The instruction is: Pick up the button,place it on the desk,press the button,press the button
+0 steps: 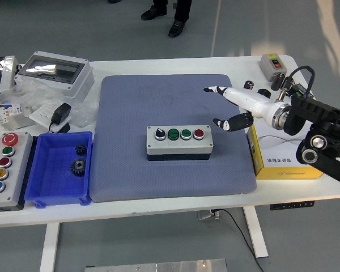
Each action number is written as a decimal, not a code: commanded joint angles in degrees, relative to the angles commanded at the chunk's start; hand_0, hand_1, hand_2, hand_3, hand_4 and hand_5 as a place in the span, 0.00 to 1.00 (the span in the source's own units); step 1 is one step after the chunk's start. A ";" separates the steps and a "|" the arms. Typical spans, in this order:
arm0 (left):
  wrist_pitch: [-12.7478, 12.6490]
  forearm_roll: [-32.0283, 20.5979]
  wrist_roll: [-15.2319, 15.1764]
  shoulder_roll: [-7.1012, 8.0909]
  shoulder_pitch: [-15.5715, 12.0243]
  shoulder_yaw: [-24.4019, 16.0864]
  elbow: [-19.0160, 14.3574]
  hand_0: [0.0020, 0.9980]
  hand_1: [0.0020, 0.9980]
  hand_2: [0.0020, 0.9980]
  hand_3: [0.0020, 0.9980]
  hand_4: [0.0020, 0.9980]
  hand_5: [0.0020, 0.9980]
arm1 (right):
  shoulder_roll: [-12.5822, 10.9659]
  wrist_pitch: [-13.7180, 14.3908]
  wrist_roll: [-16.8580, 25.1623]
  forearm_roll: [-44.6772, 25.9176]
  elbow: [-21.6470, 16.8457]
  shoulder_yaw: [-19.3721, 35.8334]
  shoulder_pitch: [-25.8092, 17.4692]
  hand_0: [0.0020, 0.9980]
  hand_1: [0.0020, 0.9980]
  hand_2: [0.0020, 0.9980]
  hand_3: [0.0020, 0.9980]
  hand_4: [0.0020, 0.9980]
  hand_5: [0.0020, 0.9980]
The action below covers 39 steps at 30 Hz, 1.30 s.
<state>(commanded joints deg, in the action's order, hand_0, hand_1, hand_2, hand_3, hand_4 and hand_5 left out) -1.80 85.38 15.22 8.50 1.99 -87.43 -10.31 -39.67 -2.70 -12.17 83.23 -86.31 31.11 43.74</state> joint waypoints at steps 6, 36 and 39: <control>-0.08 0.11 0.05 -0.11 0.26 -0.11 0.00 0.61 0.57 0.55 0.60 0.55 0.25 | -1.54 -3.70 -1.77 -5.59 -1.35 3.15 -1.01 1.00 1.00 1.00 1.00 0.63 0.06; -0.79 0.13 1.14 -0.32 -0.12 -0.26 0.00 0.61 0.57 0.55 0.60 0.56 0.25 | 2.83 -9.81 -7.11 -8.90 -0.92 -5.00 4.21 0.00 0.09 0.19 0.75 0.32 0.00; -0.76 0.08 1.03 -0.30 -0.08 -0.23 0.00 0.61 0.57 0.55 0.60 0.56 0.25 | 3.25 -9.52 -7.01 -8.94 -0.14 -5.57 4.19 0.00 0.08 0.19 0.75 0.31 0.00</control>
<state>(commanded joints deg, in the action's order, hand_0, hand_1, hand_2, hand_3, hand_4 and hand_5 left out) -2.55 85.46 16.24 8.20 1.90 -87.66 -10.31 -36.42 -12.22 -19.18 74.30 -86.45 25.53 47.93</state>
